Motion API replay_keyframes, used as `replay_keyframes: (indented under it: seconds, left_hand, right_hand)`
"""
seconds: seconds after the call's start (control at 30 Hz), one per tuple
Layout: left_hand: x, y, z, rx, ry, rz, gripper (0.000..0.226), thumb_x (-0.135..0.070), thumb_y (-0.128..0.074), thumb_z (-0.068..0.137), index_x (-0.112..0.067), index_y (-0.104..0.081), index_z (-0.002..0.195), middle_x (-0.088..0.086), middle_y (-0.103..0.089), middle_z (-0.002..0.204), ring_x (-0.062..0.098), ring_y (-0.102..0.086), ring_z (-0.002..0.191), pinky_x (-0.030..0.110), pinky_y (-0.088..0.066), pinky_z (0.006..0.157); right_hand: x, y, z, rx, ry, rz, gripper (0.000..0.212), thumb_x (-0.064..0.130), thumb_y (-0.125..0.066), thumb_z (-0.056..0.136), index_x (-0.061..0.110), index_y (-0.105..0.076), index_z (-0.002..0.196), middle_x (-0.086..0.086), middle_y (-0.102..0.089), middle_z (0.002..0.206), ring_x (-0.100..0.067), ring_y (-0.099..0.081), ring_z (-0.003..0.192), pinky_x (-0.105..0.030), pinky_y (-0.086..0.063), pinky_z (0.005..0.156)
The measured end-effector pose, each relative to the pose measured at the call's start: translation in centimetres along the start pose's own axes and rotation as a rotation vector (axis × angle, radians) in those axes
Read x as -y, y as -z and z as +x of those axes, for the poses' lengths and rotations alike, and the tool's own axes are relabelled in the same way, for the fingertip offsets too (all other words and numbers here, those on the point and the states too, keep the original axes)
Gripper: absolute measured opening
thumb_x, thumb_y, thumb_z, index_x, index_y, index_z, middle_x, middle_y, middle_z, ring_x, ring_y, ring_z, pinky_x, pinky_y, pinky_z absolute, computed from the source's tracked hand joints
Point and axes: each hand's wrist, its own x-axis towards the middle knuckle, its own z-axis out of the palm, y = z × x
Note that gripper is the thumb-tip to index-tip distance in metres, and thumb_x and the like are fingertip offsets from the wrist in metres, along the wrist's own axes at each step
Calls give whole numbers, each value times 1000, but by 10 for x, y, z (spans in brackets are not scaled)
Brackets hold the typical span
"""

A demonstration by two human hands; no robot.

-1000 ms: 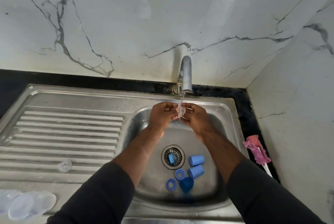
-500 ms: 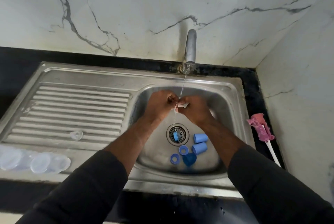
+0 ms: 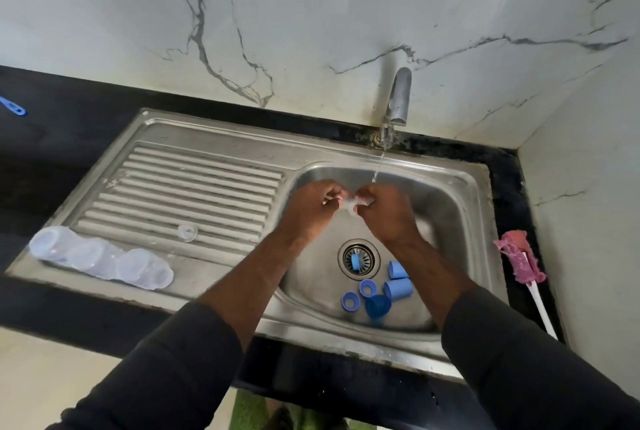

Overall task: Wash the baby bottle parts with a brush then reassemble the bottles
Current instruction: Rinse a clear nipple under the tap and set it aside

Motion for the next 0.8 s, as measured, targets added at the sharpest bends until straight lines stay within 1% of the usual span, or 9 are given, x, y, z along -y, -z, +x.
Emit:
replay_keyframes:
  seconds: [0.1, 0.17, 0.23, 0.3, 0.37, 0.5, 0.6, 0.7, 0.8]
  left_hand:
    - [19, 12, -18, 53, 113, 40, 19, -9, -63, 92, -16, -73, 107, -8, -70, 101, 7, -65, 94, 3, -40, 75]
    - [30, 25, -28, 65, 183, 42, 19, -13, -64, 90, -17, -74, 106, -5, -73, 101, 10, -67, 93, 15, -49, 81]
    - [37, 40, -37, 69, 228, 12, 18, -15, -67, 89, -16, -76, 104, 0, -75, 97, 16, -71, 90, 31, -57, 81]
    - [41, 61, -47, 68, 242, -5, 14, -16, -68, 89, -16, -77, 100, -1, -73, 89, 15, -71, 83, 35, -60, 75]
    - [44, 82, -50, 68, 235, 26, 12, -19, -68, 87, -17, -77, 95, -2, -72, 90, 15, -70, 84, 39, -60, 77]
    - [67, 149, -60, -17, 298, 27, 15, -23, -68, 89, -14, -76, 96, 5, -75, 92, 21, -72, 85, 43, -60, 80]
    - [85, 194, -68, -73, 315, 46, 17, -25, -65, 93, -12, -75, 98, 3, -74, 89, 18, -72, 82, 39, -60, 80]
    - [115, 236, -79, -136, 360, 106, 16, -24, -62, 97, -12, -73, 99, -8, -68, 84, 11, -67, 81, 32, -56, 80]
    - [147, 266, -87, -142, 421, 188, 19, -22, -60, 98, -12, -74, 106, -3, -71, 99, 17, -67, 95, 32, -52, 88]
  right_hand:
    - [6, -10, -6, 37, -27, 39, 19, 14, -79, 81, 15, -76, 101, 1, -74, 94, -13, -66, 87, -23, -48, 79]
    - [21, -18, -7, 45, -11, 65, 11, 19, -75, 87, 14, -76, 97, 3, -70, 87, -12, -63, 81, -21, -43, 70]
    - [37, -27, -6, 50, 35, 68, 11, 22, -71, 91, 13, -76, 96, 3, -69, 85, -11, -60, 79, -22, -38, 66]
    - [56, -37, -5, 38, 92, 53, 11, 21, -71, 90, 11, -76, 91, 0, -71, 84, -14, -62, 78, -19, -34, 65]
    - [73, -46, -3, 46, 116, 22, 11, 21, -71, 89, 11, -76, 88, -3, -74, 85, -18, -65, 80, -19, -31, 63]
    - [130, -82, 1, 128, 179, 81, 6, 17, -72, 84, 19, -75, 89, 7, -72, 85, -10, -66, 83, -12, -40, 69]
    - [172, -111, 3, 150, 251, 72, 11, 15, -72, 81, 23, -75, 88, 9, -72, 86, -10, -67, 83, -21, -49, 80]
    - [211, -146, 4, 188, 315, 59, 14, 13, -72, 79, 24, -74, 87, 9, -73, 88, -11, -67, 84, -25, -52, 80]
    - [240, -179, 6, 249, 381, 28, 14, 14, -73, 80, 22, -74, 90, 9, -72, 89, -12, -67, 85, -29, -54, 80]
